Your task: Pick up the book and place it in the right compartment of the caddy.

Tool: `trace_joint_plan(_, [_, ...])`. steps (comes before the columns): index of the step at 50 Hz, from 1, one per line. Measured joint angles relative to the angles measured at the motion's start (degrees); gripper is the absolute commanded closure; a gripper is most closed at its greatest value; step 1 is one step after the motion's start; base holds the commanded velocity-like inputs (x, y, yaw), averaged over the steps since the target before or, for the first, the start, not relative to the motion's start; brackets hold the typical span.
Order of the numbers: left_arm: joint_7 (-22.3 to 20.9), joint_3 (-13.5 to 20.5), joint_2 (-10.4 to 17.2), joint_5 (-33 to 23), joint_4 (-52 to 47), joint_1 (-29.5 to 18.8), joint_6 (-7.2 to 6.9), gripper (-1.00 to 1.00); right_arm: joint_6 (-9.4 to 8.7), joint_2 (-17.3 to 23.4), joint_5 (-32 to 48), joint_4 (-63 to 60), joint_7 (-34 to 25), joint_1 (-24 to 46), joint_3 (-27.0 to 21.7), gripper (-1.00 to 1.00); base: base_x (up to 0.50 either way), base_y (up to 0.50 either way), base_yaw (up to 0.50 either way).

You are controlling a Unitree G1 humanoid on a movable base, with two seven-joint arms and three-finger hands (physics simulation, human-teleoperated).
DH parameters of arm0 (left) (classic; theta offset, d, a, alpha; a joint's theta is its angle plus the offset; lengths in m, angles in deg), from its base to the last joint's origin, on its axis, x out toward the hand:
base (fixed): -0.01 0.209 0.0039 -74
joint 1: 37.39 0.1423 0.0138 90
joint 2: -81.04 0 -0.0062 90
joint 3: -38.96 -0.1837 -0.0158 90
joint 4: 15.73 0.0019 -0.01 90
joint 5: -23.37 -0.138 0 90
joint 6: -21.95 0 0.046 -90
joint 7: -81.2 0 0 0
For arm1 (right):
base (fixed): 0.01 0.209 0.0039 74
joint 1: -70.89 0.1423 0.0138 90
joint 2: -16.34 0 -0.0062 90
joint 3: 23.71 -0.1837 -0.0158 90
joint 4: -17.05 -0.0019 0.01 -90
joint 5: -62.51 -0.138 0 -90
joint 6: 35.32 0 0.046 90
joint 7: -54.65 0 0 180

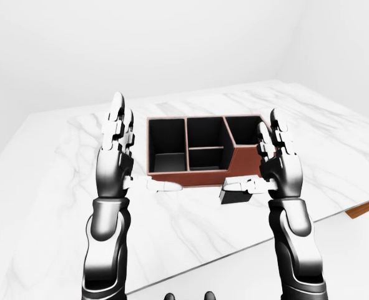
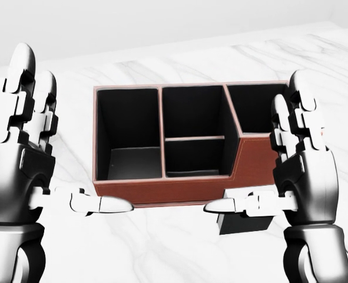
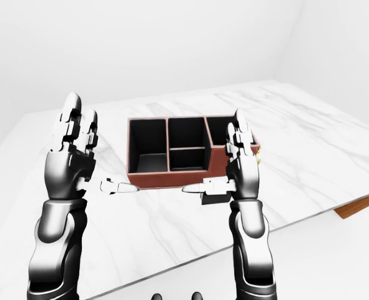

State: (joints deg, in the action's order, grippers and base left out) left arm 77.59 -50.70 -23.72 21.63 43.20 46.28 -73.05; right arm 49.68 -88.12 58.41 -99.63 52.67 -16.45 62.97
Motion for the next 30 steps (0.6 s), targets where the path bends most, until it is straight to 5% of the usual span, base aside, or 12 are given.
trace_joint_plan(10, [-0.05, 0.01, -0.01, 0.04, 0.22, 0.19, 0.00, -1.00, 0.00, 1.81, 7.83, -1.31, -1.74, -0.62, 0.81, -1.00, 0.00, 0.00, 0.00])
trace_joint_plan(30, [-0.07, 0.05, -0.06, 0.19, 0.78, 0.73, 0.00, -1.00, 0.62, 4.08, 47.79, -1.83, -12.32, -8.43, 1.34, -1.00, 0.00, 0.00, 0.00])
